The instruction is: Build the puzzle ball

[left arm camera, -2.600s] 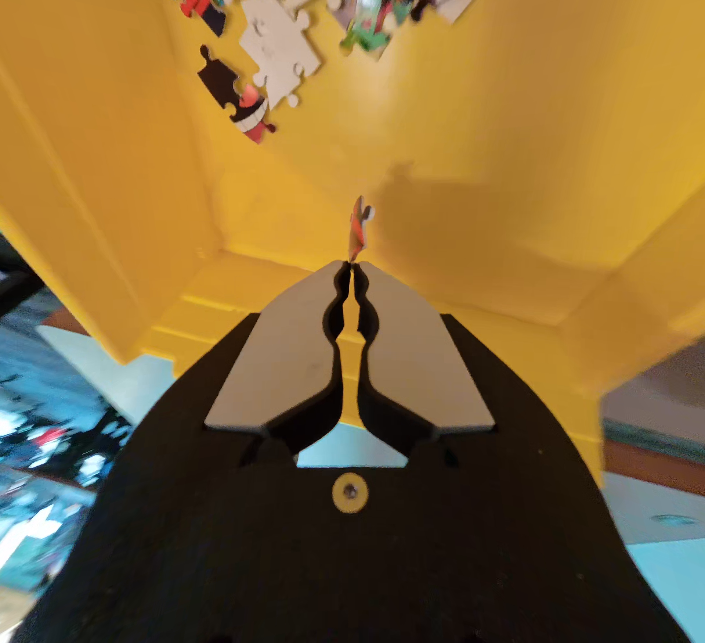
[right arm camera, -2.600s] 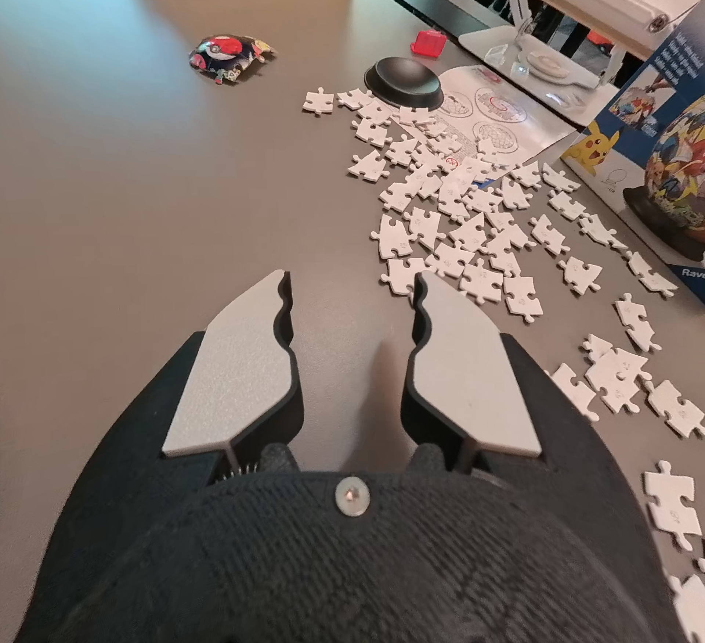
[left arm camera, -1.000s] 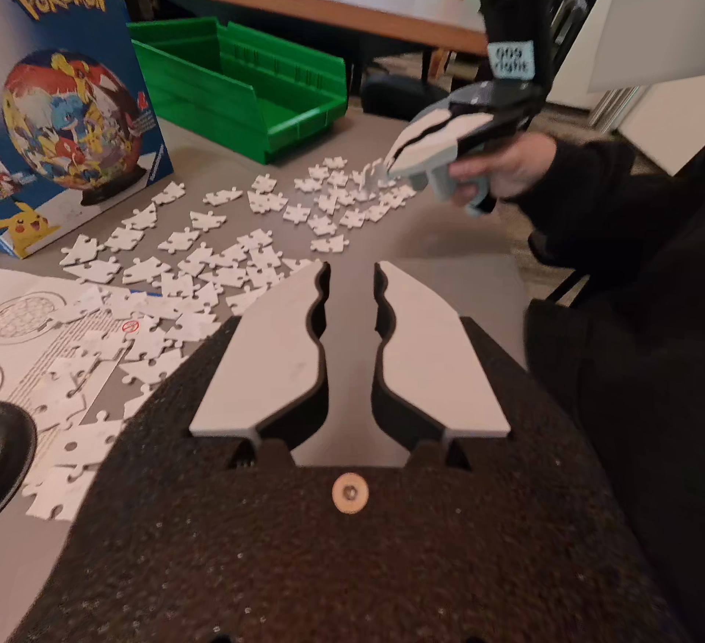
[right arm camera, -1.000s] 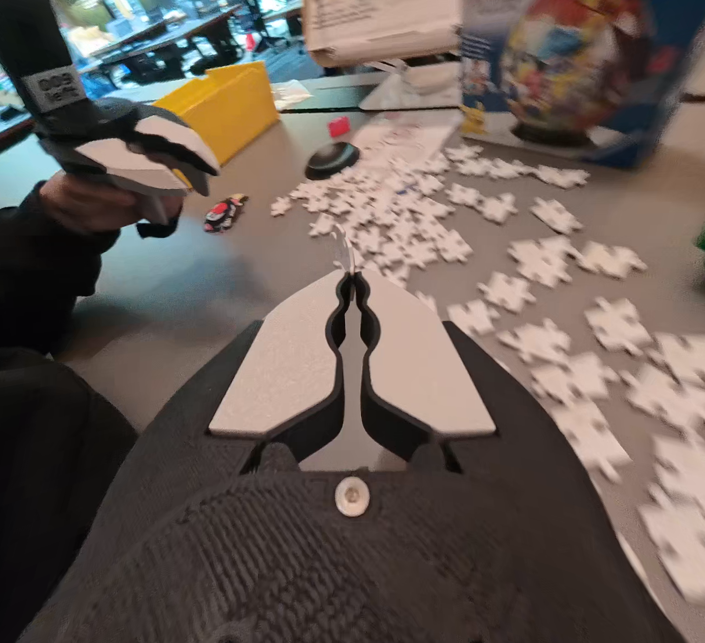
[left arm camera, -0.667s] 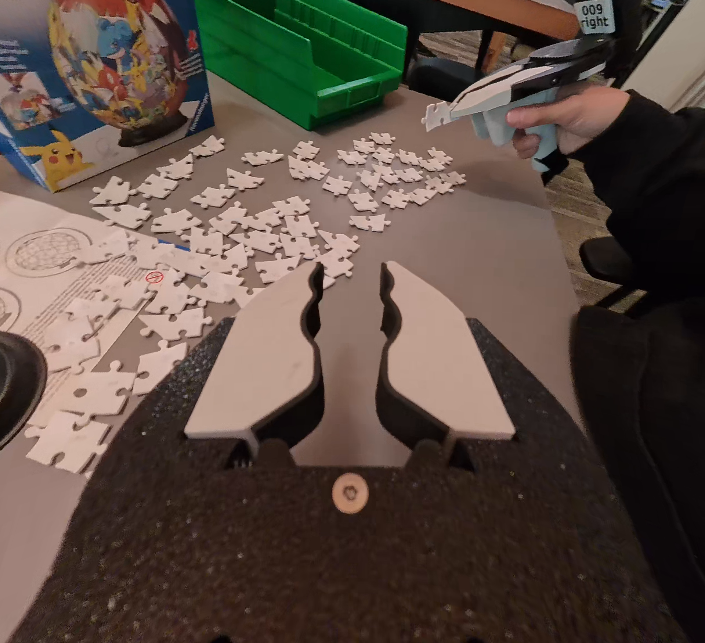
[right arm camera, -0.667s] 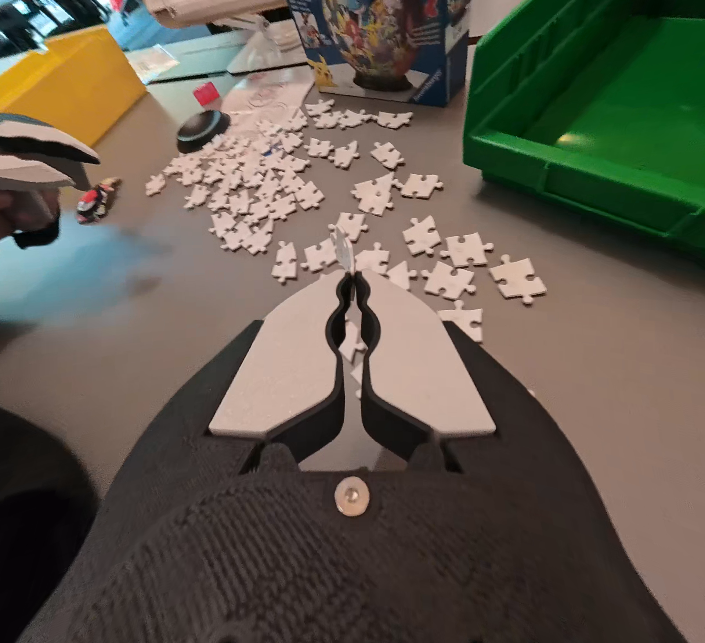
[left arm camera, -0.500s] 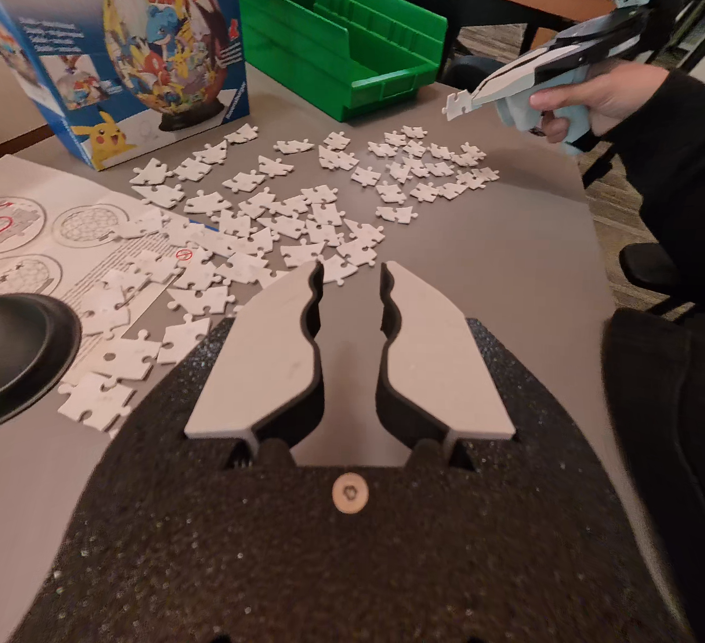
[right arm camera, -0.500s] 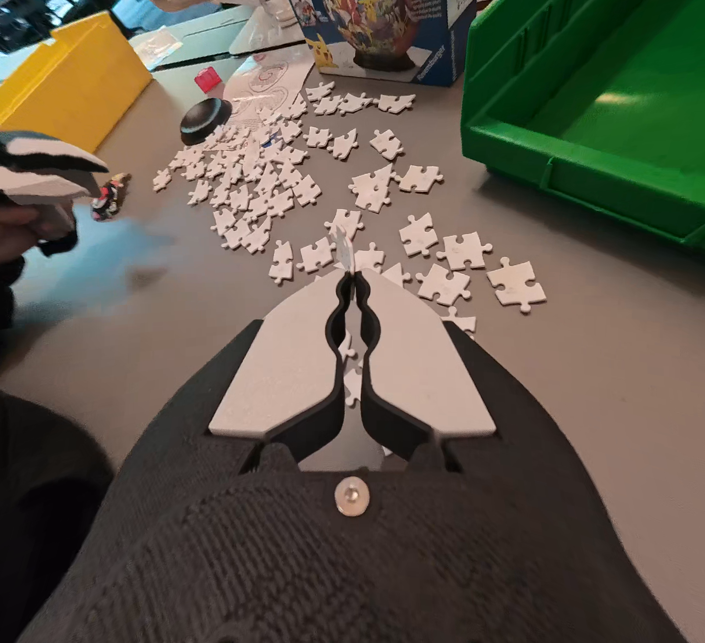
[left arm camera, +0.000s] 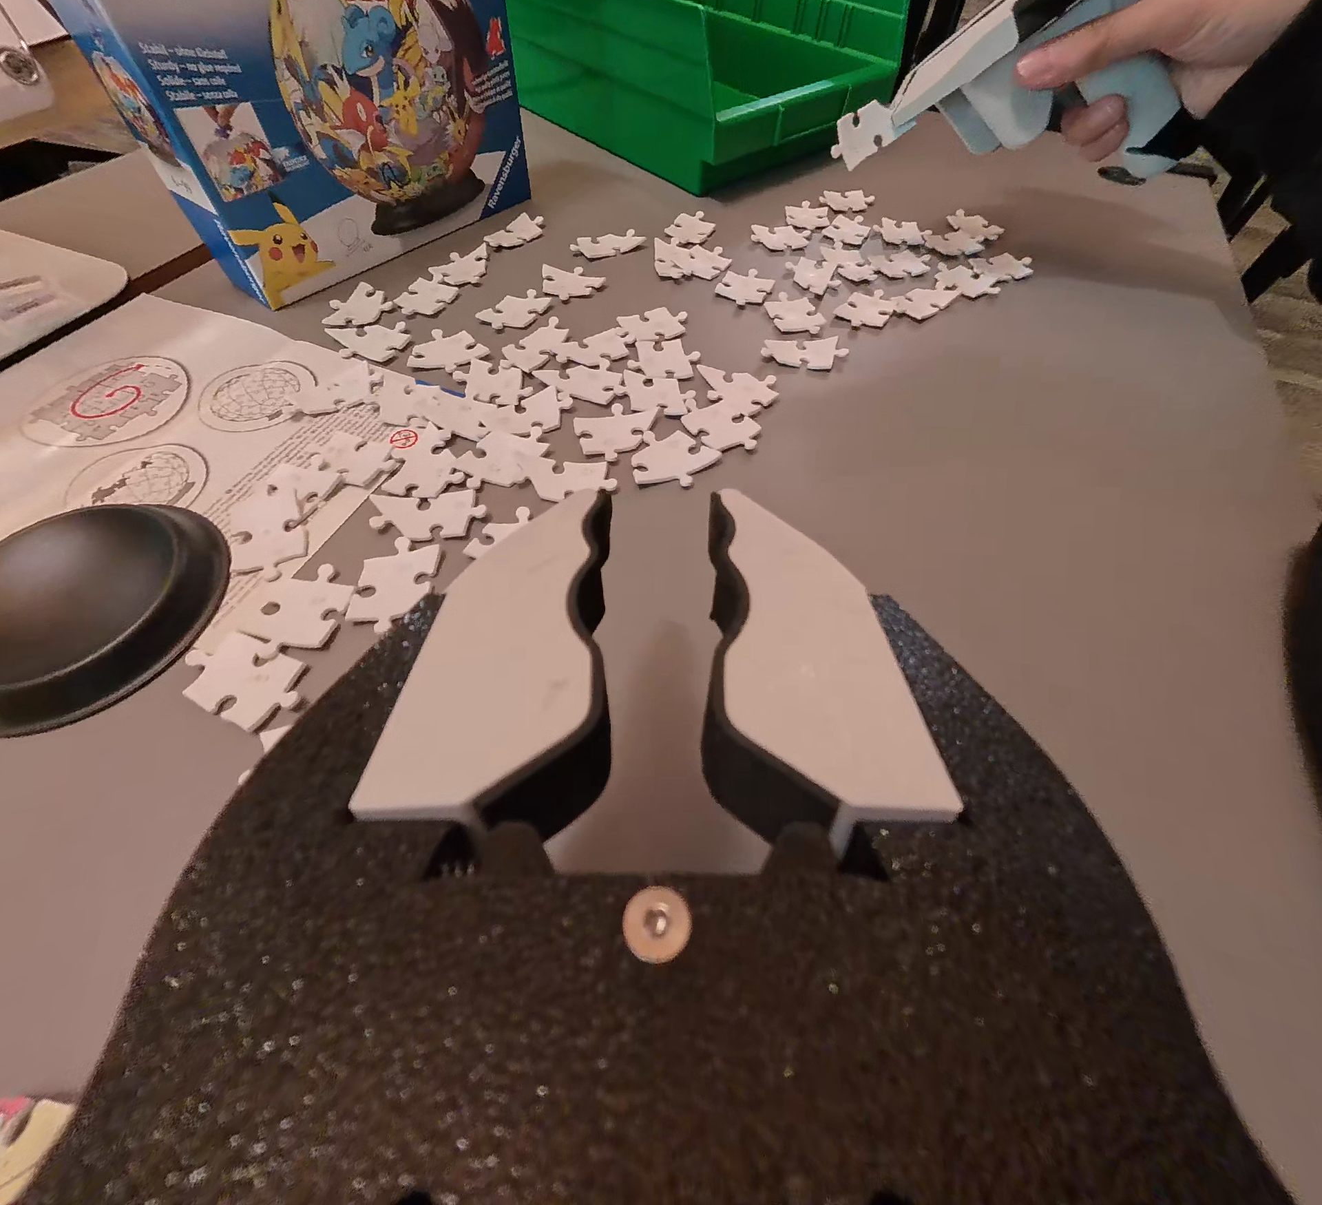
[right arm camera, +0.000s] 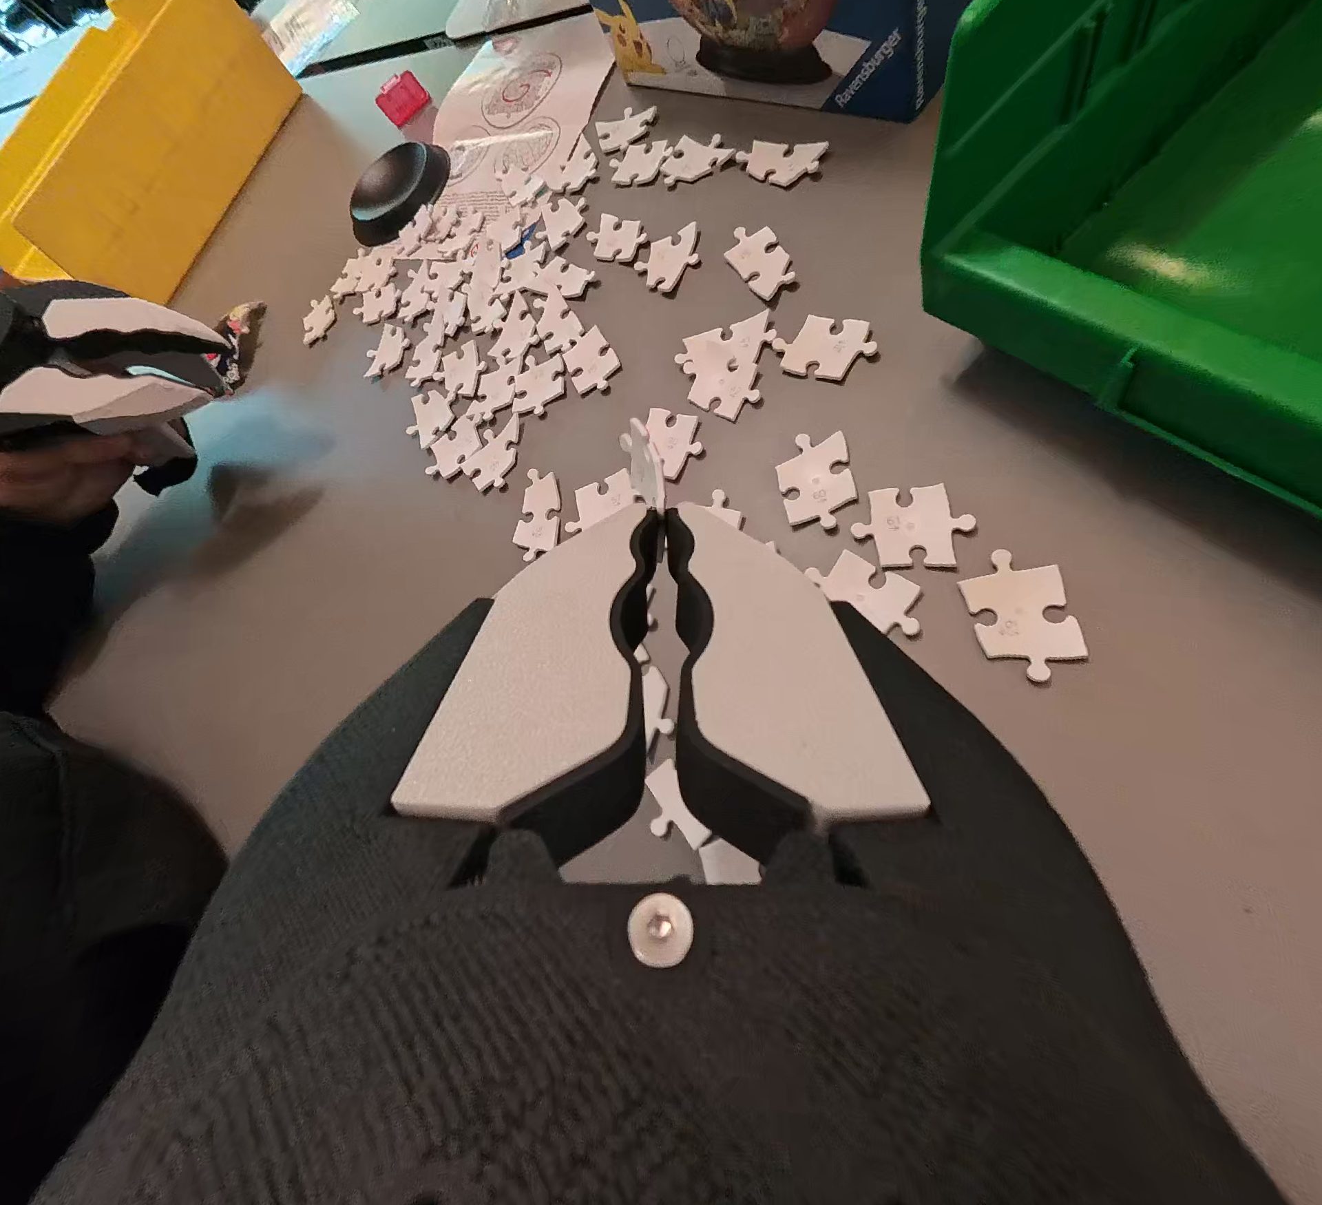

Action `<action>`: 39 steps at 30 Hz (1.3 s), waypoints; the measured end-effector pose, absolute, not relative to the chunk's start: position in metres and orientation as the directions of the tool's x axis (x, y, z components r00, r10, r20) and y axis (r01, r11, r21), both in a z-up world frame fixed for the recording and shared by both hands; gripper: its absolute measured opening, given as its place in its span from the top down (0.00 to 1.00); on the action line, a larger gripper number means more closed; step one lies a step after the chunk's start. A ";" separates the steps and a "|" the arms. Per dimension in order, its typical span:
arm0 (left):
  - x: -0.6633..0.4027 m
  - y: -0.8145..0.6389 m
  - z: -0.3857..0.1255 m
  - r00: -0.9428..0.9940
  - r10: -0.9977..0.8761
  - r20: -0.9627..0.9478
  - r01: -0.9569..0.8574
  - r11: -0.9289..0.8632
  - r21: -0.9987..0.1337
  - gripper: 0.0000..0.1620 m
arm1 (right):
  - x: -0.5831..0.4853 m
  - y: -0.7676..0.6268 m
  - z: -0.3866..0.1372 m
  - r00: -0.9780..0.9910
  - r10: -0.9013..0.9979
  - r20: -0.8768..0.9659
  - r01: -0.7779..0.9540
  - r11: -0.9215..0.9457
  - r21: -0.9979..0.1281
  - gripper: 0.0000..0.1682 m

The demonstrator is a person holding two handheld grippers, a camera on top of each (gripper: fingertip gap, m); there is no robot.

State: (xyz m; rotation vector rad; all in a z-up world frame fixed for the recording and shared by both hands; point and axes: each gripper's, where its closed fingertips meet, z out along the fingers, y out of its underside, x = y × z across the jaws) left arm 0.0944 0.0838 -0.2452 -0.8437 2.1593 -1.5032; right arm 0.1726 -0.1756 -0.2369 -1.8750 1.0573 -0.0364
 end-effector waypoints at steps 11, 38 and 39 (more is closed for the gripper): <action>0.100 0.093 -0.251 -0.729 -0.683 -0.050 -0.220 0.303 -0.927 0.86 | 0.184 -0.161 -0.228 0.659 -0.657 -0.367 -0.608 -0.178 -0.773 0.99; 0.107 0.107 -0.243 -0.670 -0.742 0.017 -0.231 0.187 -0.955 0.87 | 0.226 -0.126 -0.219 0.598 -0.730 -0.331 -0.592 -0.124 -0.796 0.99; 0.107 0.107 -0.244 -0.671 -0.741 0.015 -0.232 0.191 -0.954 0.87 | 0.236 -0.119 -0.217 0.593 -0.737 -0.324 -0.602 -0.138 -0.787 0.99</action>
